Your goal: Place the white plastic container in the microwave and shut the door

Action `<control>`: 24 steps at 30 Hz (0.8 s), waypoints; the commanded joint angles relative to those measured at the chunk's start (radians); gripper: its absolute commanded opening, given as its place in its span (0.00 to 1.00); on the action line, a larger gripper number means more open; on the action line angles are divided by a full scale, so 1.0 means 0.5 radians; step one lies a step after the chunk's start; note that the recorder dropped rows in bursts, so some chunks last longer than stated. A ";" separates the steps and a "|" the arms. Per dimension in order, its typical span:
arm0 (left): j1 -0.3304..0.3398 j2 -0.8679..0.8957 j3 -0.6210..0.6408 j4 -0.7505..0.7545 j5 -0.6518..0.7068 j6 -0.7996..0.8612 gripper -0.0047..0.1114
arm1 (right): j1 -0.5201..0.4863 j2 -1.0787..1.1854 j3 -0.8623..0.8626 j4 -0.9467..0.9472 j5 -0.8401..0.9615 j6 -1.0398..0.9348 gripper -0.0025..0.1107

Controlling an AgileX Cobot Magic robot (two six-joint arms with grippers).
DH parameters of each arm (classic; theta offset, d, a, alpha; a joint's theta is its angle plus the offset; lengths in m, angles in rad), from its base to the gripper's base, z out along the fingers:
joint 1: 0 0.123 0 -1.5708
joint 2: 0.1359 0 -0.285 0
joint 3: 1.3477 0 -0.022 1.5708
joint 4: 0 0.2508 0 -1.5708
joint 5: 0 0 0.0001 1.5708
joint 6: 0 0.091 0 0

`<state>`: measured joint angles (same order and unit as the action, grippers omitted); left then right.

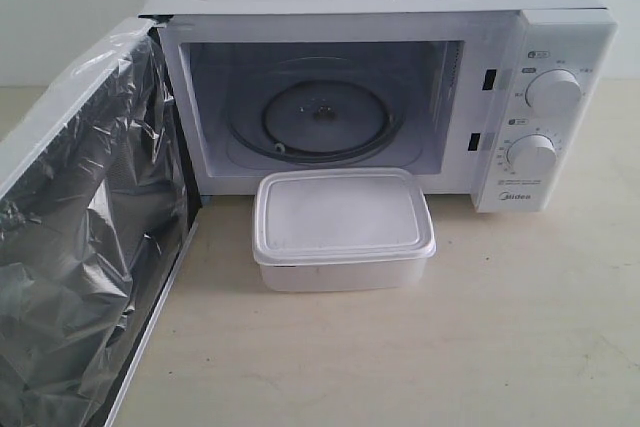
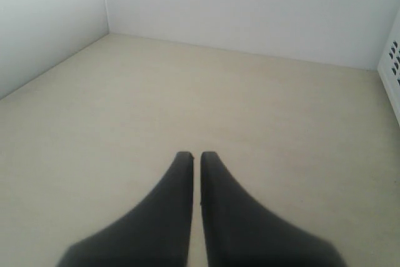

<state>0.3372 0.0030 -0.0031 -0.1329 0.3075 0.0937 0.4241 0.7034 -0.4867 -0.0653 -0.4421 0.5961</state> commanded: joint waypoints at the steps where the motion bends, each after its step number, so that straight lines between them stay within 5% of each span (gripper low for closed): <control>1: 0.007 -0.006 0.006 -0.011 -0.001 0.009 0.08 | 0.174 0.396 0.059 -0.053 -0.293 0.376 0.02; 5: 0.007 -0.006 0.006 -0.011 -0.001 0.009 0.08 | 0.276 0.798 0.326 0.047 -1.048 0.661 0.02; 10: 0.007 -0.006 0.006 -0.011 -0.001 0.009 0.08 | 0.386 1.293 0.526 0.131 -1.552 0.835 0.02; 24: 0.007 -0.006 0.006 -0.011 -0.001 0.009 0.08 | 0.693 2.226 0.435 0.283 -1.558 1.478 0.02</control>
<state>0.3372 0.0030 -0.0031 -0.1329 0.3075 0.0937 0.7673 1.7726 -0.2647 0.0735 -1.2140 1.2870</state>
